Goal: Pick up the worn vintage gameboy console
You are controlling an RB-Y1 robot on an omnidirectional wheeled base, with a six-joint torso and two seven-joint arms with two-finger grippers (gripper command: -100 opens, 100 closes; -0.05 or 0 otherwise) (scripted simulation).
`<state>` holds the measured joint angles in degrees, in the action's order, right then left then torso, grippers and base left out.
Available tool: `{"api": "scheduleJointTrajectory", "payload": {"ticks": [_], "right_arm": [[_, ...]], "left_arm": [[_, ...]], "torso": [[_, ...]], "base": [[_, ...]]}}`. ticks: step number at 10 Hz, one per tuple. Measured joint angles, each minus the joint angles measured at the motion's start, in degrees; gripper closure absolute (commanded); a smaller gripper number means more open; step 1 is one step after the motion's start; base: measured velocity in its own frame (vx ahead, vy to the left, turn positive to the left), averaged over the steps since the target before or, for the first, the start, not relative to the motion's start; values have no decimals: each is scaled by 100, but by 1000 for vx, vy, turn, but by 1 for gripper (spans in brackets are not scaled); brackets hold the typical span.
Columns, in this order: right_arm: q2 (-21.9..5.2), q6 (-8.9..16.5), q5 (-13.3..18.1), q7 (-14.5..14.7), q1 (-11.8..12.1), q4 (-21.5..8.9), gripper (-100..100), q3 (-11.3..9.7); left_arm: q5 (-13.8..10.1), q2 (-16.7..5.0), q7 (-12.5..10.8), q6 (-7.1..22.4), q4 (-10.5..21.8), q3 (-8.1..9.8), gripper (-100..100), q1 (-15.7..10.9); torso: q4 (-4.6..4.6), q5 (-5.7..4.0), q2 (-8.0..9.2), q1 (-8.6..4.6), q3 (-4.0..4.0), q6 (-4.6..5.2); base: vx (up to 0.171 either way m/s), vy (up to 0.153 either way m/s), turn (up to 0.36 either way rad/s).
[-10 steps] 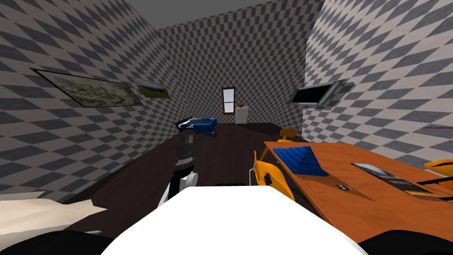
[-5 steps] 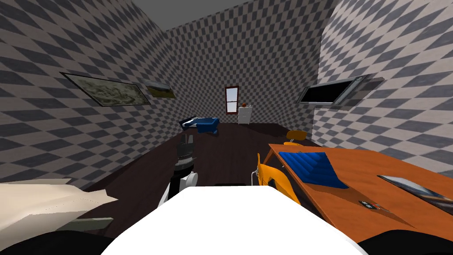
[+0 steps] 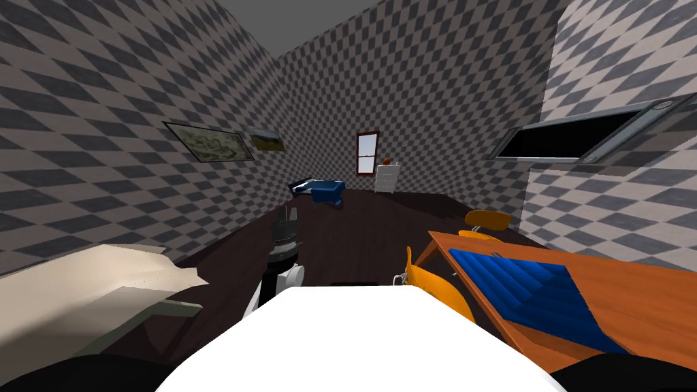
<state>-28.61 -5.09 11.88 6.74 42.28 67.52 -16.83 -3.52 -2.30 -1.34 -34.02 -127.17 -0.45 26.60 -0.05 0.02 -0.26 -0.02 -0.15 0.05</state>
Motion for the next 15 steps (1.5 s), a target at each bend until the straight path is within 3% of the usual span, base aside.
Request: {"api": "scheduleJointTrajectory", "payload": {"ticks": [4,7,8,11,12,13,15], "right_arm": [[-268,63,161,-62,-146,-574,-100,-176],[-385,-50,272,-80,-252,-1064,-100,-222],[-576,30,297,-152,-215,-1038,-100,-320],[-622,-62,416,-158,-361,-1484,-100,-341],[-630,-68,420,-163,-364,-1494,0,-343],[-629,-67,419,-162,-364,-1492,-100,-343],[-522,-3,417,-140,-496,-1595,-100,-346]], "left_arm": [[0,0,0,0,0,0,0,0],[0,0,0,0,0,0,0,0],[0,0,0,0,0,0,0,0],[0,0,0,0,0,0,0,0],[0,0,0,0,0,1,0,1],[0,0,0,0,0,0,0,0],[0,0,0,0,0,1,0,0]], "torso": [[1,0,-1,2,0,0],[1,0,4,1,2,0],[-1,1,-8,0,-4,-1],[0,2,0,10,0,2],[2,1,12,14,6,6],[4,2,21,16,12,5],[8,0,37,6,21,6]], "base": [[65,-19,129],[72,-25,183],[93,-26,92],[54,-11,75],[6,-2,-4],[-19,-26,60],[-34,-29,22]]}}
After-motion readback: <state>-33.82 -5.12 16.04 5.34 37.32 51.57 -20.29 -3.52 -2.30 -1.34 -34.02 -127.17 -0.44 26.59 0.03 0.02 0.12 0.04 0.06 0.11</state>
